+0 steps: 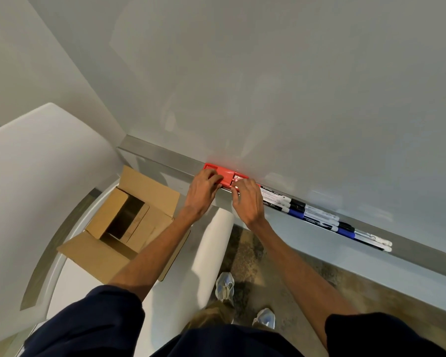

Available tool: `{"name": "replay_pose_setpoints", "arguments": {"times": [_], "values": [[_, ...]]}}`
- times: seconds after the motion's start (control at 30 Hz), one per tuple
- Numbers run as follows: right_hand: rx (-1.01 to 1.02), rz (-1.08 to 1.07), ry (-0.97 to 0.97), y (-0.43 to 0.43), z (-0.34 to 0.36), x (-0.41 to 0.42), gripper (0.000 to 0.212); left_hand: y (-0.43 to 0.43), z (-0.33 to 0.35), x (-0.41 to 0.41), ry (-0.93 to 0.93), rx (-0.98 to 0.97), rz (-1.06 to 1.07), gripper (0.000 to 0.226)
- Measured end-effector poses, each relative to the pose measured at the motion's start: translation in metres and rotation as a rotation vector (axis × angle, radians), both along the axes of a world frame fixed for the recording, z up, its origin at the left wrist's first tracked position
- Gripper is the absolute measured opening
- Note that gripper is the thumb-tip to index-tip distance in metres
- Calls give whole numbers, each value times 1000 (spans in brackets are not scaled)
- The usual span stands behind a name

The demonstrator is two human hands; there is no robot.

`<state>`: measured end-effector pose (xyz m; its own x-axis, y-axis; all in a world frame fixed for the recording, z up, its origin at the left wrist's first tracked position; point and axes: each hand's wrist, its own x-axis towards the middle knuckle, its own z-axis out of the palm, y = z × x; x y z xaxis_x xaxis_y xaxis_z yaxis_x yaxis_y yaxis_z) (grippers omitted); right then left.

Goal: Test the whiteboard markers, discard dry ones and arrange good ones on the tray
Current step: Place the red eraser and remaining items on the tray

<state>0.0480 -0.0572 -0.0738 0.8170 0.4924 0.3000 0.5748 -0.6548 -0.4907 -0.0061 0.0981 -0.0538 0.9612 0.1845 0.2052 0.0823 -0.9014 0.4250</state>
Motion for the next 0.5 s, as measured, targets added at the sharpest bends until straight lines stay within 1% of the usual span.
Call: {"name": "replay_pose_setpoints", "arguments": {"times": [0.23,0.4,0.5], "values": [[-68,0,57,2,14,0,13,0,2,2,8,-13,1,23],[-145,44,136,3,22,8,22,-5,7,3,14,-14,40,25],[-137,61,150,1,27,8,24,-11,11,0,19,-14,45,27]]}}
